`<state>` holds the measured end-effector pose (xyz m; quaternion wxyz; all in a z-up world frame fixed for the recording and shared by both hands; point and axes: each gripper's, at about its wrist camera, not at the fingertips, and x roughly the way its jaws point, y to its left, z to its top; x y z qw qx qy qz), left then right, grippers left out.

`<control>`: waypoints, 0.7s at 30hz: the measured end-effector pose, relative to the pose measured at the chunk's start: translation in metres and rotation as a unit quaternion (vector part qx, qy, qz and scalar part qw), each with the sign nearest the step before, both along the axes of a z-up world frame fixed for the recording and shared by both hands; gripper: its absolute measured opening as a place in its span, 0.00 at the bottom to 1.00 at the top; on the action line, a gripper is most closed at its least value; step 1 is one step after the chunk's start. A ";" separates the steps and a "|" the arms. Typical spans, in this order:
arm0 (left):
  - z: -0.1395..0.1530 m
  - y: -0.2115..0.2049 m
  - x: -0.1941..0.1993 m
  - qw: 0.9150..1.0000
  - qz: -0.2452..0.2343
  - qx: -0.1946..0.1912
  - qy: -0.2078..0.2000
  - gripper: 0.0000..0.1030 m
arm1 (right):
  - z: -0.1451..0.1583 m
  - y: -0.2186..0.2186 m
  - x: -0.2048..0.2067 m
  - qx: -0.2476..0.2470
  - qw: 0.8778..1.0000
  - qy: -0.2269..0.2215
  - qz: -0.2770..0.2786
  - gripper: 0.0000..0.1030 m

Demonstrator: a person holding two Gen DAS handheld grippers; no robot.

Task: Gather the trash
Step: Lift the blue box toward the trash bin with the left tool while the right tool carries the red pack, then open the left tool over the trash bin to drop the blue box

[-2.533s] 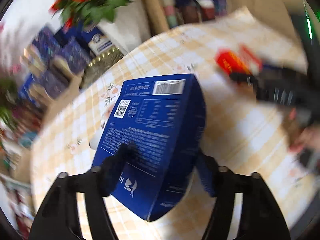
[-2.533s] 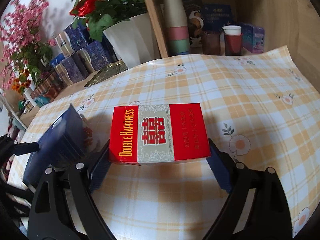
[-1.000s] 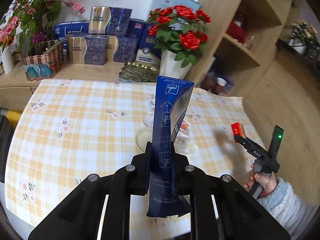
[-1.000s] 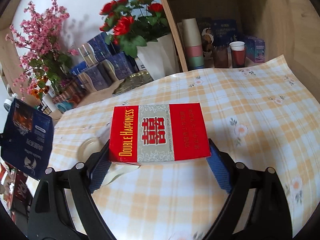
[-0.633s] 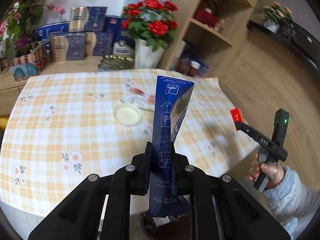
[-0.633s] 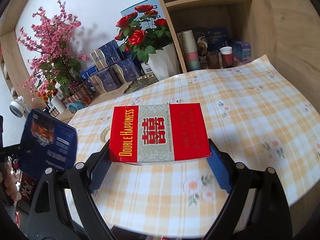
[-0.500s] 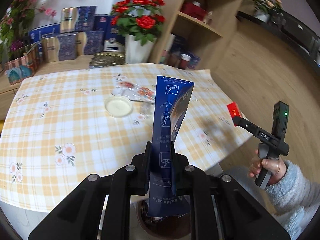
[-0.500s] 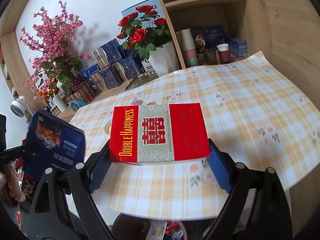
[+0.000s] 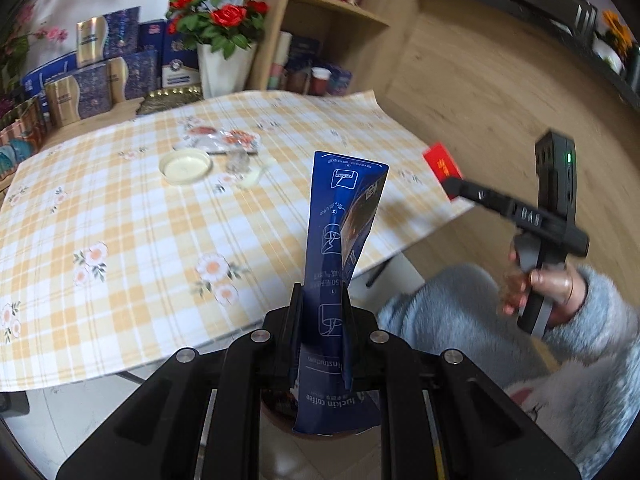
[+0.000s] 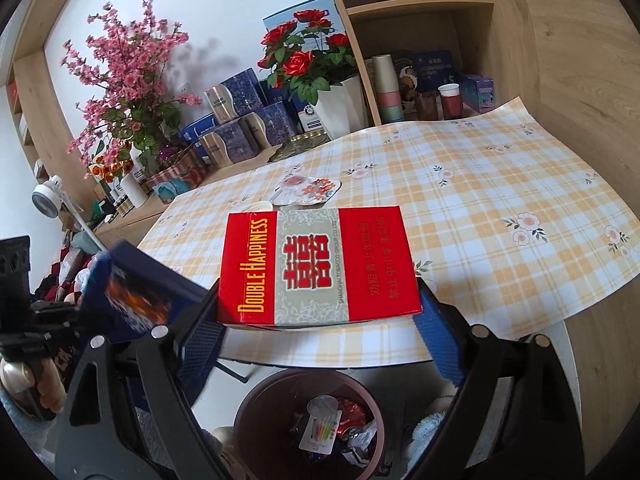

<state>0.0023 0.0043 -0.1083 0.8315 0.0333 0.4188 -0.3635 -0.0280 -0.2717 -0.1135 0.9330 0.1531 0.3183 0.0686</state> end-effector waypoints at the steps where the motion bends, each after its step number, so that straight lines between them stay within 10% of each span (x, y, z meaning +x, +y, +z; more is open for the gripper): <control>1: -0.004 -0.001 -0.002 1.000 -0.004 0.003 0.003 0.15 | -0.001 0.002 -0.001 -0.001 1.000 0.001 0.002 0.85; 21: -0.095 -0.034 -0.005 0.987 -0.080 0.137 0.028 0.15 | -0.030 0.001 0.006 0.014 0.999 0.029 0.012 0.85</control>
